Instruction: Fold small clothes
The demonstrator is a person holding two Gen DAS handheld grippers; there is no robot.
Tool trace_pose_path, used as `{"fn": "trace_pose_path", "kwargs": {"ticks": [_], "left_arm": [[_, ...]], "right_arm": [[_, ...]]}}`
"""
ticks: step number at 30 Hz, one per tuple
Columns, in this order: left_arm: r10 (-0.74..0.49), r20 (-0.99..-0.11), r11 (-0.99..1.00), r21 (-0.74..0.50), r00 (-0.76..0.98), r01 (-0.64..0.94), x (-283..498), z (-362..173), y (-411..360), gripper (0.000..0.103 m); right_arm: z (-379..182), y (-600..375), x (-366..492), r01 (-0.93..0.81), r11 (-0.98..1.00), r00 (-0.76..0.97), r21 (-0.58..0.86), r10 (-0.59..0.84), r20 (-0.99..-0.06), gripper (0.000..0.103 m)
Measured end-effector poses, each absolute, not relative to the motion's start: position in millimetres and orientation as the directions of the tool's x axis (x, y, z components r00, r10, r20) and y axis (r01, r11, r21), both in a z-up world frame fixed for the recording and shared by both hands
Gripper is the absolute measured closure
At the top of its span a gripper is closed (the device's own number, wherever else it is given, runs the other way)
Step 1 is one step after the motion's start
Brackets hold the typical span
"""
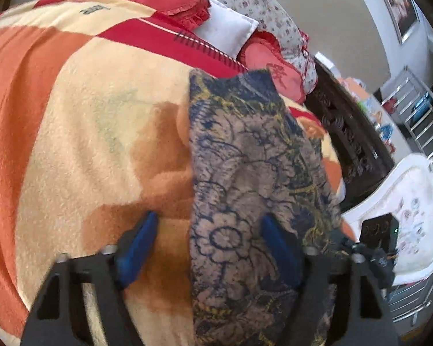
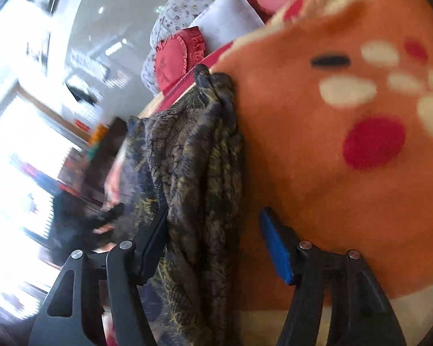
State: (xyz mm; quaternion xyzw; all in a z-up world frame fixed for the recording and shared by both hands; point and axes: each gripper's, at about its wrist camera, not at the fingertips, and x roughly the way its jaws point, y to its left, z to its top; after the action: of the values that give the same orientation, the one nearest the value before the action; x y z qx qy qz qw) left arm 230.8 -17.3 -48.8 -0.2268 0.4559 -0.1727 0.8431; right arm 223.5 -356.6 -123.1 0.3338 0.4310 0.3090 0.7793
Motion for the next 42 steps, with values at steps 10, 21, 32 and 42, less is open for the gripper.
{"fn": "trace_pose_path", "kwargs": {"ticks": [10, 21, 32, 42], "left_arm": [[-0.515, -0.63, 0.824, -0.551, 0.581, 0.133, 199.0, -9.5, -9.1, 0.083], [-0.341, -0.644, 0.9, -0.434, 0.685, 0.04, 158.9, 24.5, 118.3, 0.077], [-0.282, -0.633, 0.913, -0.409, 0.721, -0.003, 158.8, 22.2, 143.3, 0.058], [-0.047, -0.655, 0.917, -0.327, 0.754, -0.226, 221.3, 25.0, 91.2, 0.031]], "right_arm": [[-65.8, -319.6, 193.1, -0.304, 0.65, 0.447, 0.696, 0.743, -0.499, 0.103], [-30.6, -183.2, 182.1, -0.404, 0.618, 0.416, 0.675, 0.781, -0.466, 0.103], [-39.1, -207.5, 149.3, -0.194, 0.725, 0.515, 0.66, 0.648, -0.561, 0.101], [10.1, -100.8, 152.9, -0.266, 0.956, 0.699, 0.119, 0.277, -0.66, 0.103]]}}
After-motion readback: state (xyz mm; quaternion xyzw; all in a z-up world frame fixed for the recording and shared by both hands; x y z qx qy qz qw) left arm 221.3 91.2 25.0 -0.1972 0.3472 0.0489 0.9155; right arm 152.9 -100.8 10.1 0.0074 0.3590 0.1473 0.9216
